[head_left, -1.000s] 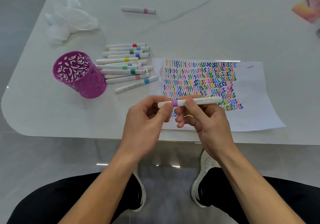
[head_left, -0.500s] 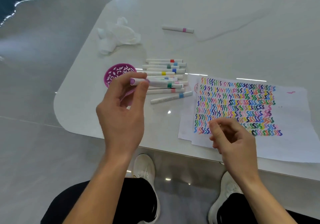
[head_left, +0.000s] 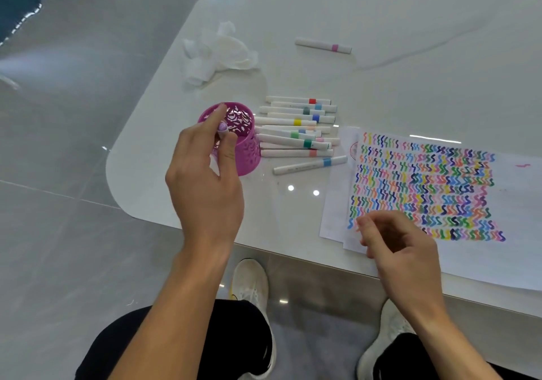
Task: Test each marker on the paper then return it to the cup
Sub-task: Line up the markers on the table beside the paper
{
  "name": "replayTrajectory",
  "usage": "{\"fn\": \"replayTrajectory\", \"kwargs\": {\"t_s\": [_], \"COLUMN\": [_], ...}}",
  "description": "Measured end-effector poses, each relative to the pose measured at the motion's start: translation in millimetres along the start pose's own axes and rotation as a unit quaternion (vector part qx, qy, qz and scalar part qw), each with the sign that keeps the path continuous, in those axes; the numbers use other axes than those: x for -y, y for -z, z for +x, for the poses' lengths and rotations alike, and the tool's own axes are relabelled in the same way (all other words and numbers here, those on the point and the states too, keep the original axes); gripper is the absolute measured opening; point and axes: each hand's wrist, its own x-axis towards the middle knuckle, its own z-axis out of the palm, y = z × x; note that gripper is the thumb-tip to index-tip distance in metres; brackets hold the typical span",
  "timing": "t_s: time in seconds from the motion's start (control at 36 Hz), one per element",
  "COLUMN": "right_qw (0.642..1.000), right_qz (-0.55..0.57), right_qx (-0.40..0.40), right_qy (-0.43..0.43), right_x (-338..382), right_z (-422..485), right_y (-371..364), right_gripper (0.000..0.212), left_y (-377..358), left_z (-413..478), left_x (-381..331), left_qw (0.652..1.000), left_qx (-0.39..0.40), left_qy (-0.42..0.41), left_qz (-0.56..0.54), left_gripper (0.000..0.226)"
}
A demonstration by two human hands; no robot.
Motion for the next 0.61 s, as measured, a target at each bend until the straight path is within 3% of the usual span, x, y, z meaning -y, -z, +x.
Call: {"fn": "replayTrajectory", "kwargs": {"t_s": [0.28, 0.44, 0.53, 0.61], "right_qw": [1.000, 1.000, 1.000, 0.999], "right_qz": [0.006, 0.010, 0.010, 0.008], "right_qx": [-0.002, -0.014, -0.027, -0.037], "right_qy": [-0.009, -0.011, -0.007, -0.006], "right_x": [-0.8, 1.0, 0.7, 0.3], "right_z": [0.2, 0.7, 1.3, 1.3], "right_y": [-1.5, 3.2, 8.5, 16.5], "right_gripper": [0.014, 0.012, 0.018, 0.015], "left_y": [-6.1, -13.8, -24.9, -38.3], "left_z": [-1.5, -13.2, -24.1, -35.0], "left_x": [2.7, -10.3, -15.4, -18.9], "left_qw": [0.996, 0.989, 0.984, 0.980], "left_qx": [0.025, 0.004, 0.043, 0.123], "left_qy": [-0.019, -0.129, -0.164, -0.148], "left_qz": [0.081, 0.077, 0.049, 0.041], "left_gripper": [0.036, 0.035, 0.029, 0.024]}}
